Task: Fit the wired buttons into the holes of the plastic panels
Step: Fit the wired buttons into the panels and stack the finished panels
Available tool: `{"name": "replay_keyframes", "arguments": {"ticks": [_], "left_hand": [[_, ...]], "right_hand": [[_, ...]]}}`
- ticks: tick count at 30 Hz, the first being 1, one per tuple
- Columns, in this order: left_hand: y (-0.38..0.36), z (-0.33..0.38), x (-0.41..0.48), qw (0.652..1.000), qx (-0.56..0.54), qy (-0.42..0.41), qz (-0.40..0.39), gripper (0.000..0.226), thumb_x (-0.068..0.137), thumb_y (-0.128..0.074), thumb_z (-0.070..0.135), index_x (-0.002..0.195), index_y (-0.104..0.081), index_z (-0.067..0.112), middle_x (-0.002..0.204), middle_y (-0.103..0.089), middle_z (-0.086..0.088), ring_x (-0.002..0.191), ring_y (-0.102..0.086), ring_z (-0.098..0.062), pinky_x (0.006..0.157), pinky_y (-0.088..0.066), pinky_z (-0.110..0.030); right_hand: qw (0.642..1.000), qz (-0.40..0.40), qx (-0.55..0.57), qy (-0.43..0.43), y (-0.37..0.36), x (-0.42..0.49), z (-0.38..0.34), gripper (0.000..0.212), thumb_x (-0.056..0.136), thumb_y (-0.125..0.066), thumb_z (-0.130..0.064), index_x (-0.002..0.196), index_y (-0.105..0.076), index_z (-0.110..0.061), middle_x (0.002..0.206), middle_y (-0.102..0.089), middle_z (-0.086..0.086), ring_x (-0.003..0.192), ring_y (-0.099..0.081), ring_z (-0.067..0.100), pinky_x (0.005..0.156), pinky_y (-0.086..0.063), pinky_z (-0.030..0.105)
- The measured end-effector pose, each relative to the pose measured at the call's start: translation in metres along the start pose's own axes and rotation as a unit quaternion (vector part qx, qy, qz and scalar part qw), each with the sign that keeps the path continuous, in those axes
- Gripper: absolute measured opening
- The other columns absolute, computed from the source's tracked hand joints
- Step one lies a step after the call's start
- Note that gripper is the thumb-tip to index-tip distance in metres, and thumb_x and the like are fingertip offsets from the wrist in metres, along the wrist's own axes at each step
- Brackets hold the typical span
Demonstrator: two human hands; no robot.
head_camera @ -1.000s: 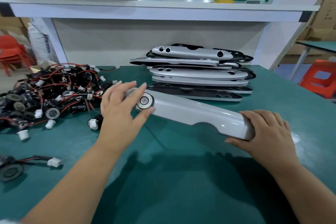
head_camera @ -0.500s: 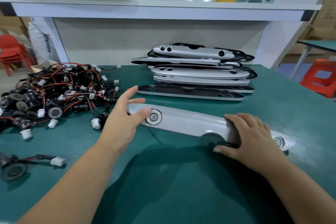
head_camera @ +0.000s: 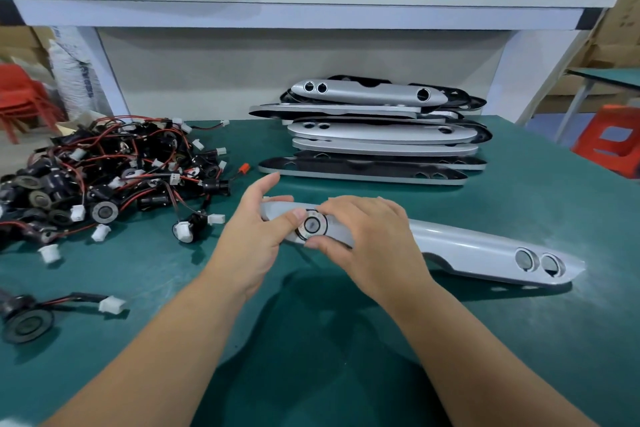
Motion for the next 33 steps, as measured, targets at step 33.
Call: {"name": "replay_keyframes", "arguments": {"ticks": [33], "left_hand": [[0.002,0.006,-0.005,0.944,0.318,0.012,-0.087,0.059,0.089,-0.061,0.032,0.141,-0.034,0.037,0.122,-0.050,-0.002,0.109,-0.052,-0.018,0.099,-0.038,-0.031]], "right_hand": [[0.964,-0.125,-0.141,-0.187,0.000,0.002,0.014,0.080,0.062,-0.030,-0.089,0.110,-0.053,-0.029,0.104,-0.057,-0.008,0.110,-0.046,0.019,0.106,-0.013,0.047]]}}
Point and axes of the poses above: each hand's wrist, its own x-axis towards the middle knuckle, its own y-axis out of the back of the hand, z = x × y, the point moved 1 cm from there along x, towards the middle knuckle
